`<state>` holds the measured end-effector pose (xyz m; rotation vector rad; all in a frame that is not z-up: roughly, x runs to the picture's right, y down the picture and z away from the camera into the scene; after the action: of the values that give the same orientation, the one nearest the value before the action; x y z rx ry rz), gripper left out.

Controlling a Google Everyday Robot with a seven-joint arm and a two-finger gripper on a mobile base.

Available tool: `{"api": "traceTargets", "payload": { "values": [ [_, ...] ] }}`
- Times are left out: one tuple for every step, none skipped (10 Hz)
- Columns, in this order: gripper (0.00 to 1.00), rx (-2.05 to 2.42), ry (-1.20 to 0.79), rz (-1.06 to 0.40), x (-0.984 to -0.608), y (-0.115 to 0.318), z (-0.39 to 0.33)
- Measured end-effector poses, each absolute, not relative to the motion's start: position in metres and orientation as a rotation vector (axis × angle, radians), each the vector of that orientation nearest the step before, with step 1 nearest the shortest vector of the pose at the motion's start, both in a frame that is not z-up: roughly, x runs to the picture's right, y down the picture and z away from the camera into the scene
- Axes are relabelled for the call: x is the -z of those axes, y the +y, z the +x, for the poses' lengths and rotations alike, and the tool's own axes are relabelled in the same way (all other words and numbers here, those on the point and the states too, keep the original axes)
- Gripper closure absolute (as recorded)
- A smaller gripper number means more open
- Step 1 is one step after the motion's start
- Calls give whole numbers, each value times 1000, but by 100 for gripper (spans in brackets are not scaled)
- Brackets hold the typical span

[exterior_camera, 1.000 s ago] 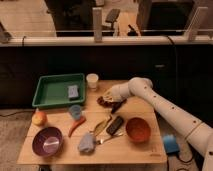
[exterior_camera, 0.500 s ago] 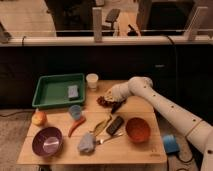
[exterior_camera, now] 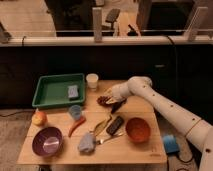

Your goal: Place grapes in red bowl

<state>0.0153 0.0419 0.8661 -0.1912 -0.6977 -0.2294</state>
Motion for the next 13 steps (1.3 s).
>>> {"api": "traceTargets", "payload": {
  "values": [
    [20, 228, -697, -195, -867, 43, 15],
    [20, 227, -697, -198, -868, 43, 15],
    [20, 224, -693, -204, -871, 45, 14],
    [20, 218, -689, -209, -873, 46, 14],
    [20, 209, -686, -215, -878, 49, 14],
    [20, 195, -680, -221, -886, 52, 13],
    [20, 182, -674, -227, -892, 53, 13],
    [20, 172, -671, -230, -896, 55, 13],
    [20, 159, -669, -234, -900, 55, 15],
    [20, 138, -669, -239, -905, 56, 18],
    [20, 126, -667, -241, -907, 55, 20],
    [20, 114, -667, -245, -910, 55, 22],
    [20, 100, -670, -247, -914, 54, 23]
  ]
}}
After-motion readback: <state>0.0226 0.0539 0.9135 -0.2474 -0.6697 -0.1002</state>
